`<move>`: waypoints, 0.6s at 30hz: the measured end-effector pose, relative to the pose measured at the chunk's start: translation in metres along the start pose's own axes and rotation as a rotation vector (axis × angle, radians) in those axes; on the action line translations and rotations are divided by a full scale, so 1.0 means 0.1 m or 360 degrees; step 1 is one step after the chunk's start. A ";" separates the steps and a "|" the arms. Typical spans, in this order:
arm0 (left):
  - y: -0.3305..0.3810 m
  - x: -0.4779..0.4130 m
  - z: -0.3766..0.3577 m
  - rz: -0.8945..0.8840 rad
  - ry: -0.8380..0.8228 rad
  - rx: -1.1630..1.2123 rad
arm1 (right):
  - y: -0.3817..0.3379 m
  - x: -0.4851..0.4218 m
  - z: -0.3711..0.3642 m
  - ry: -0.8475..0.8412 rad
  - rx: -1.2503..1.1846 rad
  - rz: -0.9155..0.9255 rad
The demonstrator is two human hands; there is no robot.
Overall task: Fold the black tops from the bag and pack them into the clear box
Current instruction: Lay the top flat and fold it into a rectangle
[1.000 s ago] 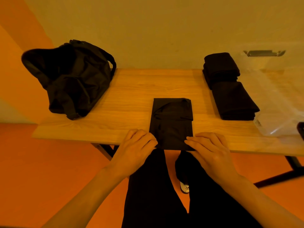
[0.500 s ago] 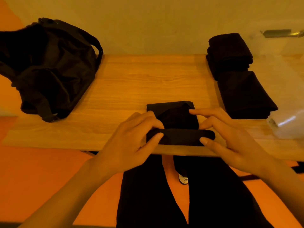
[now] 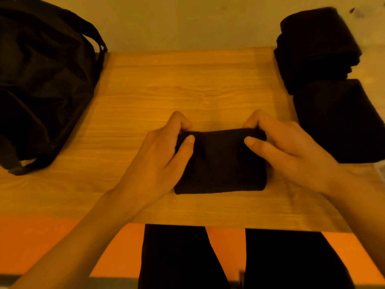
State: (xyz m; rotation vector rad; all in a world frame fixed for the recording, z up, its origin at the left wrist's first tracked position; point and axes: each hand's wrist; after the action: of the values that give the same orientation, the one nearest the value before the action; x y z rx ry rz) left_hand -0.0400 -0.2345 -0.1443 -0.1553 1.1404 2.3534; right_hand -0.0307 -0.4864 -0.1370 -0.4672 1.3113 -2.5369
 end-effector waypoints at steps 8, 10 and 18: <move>-0.11 -0.04 -0.05 0.0210 0.0067 -0.0152 | 0.03 -0.15 -0.12 0.0360 -0.0043 -0.0316; -0.12 -0.03 -0.06 0.0238 0.0112 -0.0145 | 0.02 -0.15 -0.13 0.0455 0.0023 -0.0373; -0.13 -0.01 0.00 0.0415 0.0197 0.0058 | 0.04 -0.09 -0.21 0.0634 0.0233 -0.0417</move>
State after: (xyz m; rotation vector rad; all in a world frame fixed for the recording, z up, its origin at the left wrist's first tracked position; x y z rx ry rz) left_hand -0.0323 -0.2281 -0.1526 -0.1492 1.3326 2.5781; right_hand -0.0306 -0.4701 -0.1535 -0.1088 1.2379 -3.0374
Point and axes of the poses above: each hand's wrist, its own x-axis away from the middle knuckle, its own z-axis out of the back of the hand, y = z × x, and after that the axes turned 13 degrees about -z, right-handed
